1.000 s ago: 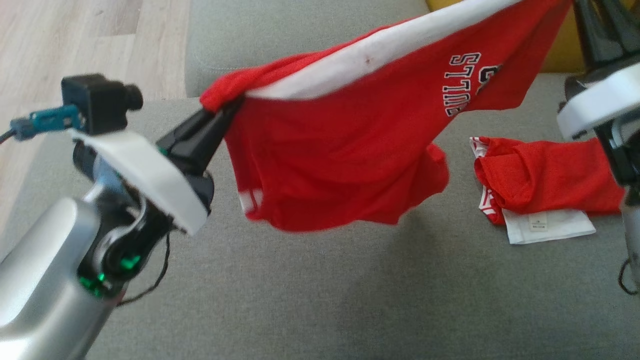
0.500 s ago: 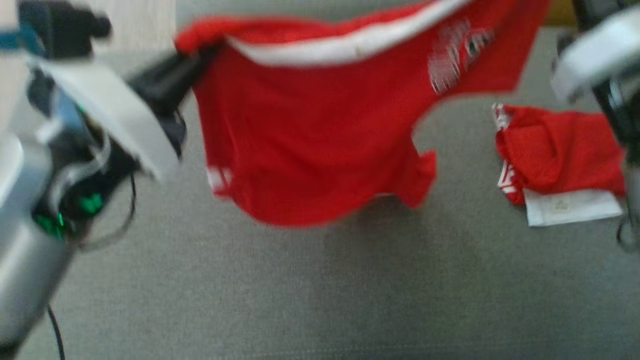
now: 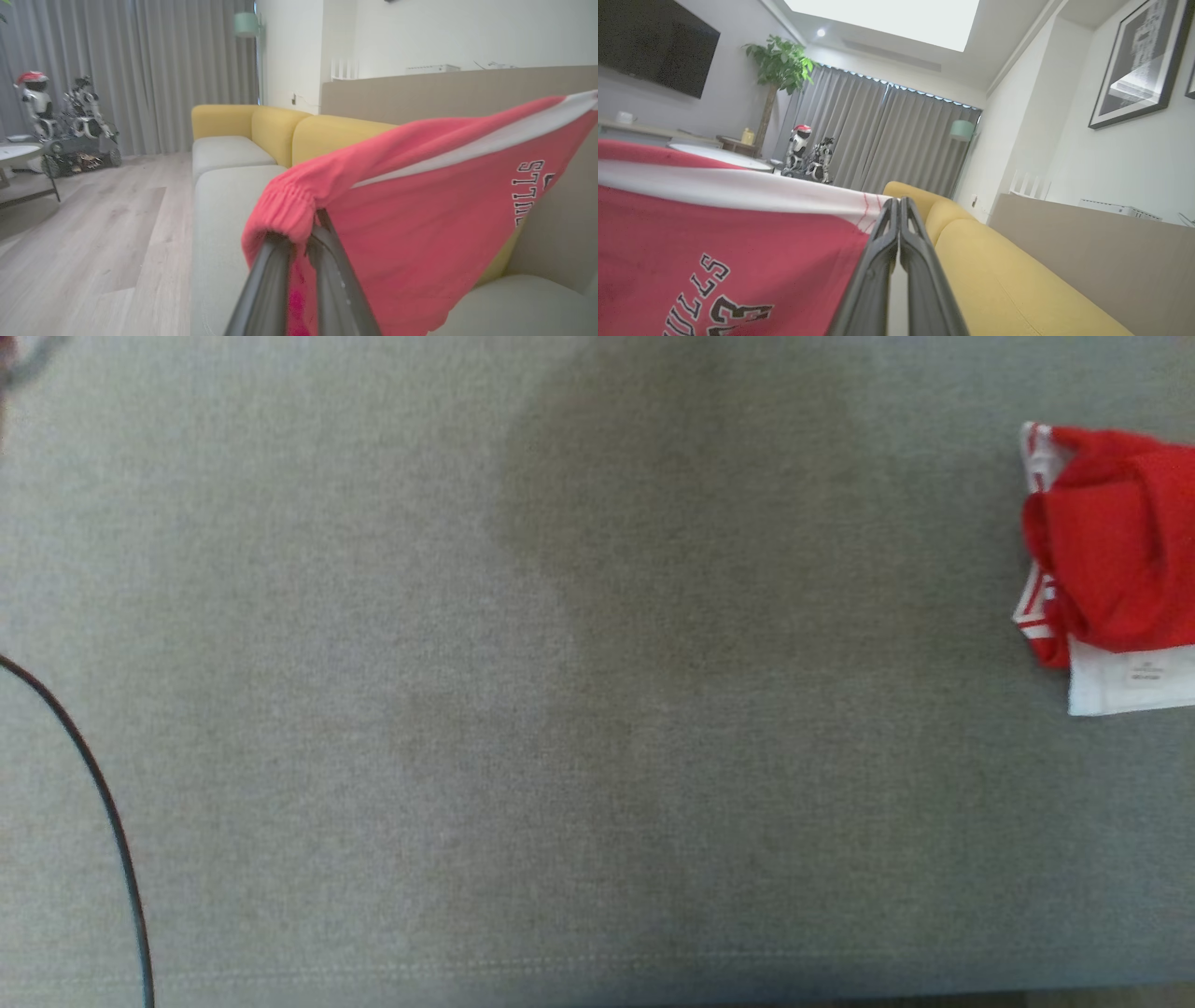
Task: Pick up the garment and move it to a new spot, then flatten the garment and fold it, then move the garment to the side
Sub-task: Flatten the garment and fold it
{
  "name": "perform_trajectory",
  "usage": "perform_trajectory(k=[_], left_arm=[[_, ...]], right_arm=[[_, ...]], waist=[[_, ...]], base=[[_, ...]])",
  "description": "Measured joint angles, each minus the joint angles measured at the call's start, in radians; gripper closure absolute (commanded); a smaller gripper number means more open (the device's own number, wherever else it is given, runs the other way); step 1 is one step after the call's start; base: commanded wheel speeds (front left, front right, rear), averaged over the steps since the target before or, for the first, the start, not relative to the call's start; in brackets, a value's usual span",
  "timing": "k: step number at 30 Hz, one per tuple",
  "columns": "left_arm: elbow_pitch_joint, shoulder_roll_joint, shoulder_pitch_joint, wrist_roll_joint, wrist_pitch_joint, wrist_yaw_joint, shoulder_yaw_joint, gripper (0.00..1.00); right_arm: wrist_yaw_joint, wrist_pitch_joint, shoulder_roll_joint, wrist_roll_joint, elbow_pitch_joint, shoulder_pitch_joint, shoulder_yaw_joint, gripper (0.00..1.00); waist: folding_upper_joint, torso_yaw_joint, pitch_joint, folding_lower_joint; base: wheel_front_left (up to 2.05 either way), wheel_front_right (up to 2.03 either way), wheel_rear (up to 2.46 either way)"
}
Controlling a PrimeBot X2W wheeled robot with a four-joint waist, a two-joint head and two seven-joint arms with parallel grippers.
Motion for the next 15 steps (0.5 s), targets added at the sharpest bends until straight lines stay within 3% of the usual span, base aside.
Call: perform_trajectory(k=[6, 15], left_arm=[[0.179, -0.047, -0.069, 0.042, -0.16, -0.045, -0.022, 1.0], [0.34, -0.084, 0.142, 0.063, -0.262, -0.062, -0.222, 1.0]], right_arm=[[0.0, -0.142, 0.098, -0.071, 0.226, -0.046, -0.104, 1.0], [0.0, -0.19, 0.129, -0.092, 0.519, 0.144, -0.024, 1.0]], waist=[[0.0, 0.018, 0.052, 0.0], [0.0, 0.027, 0.065, -0.0002]], base=[[0.0, 0.0, 0.0], [0.0, 0.0, 0.0]])
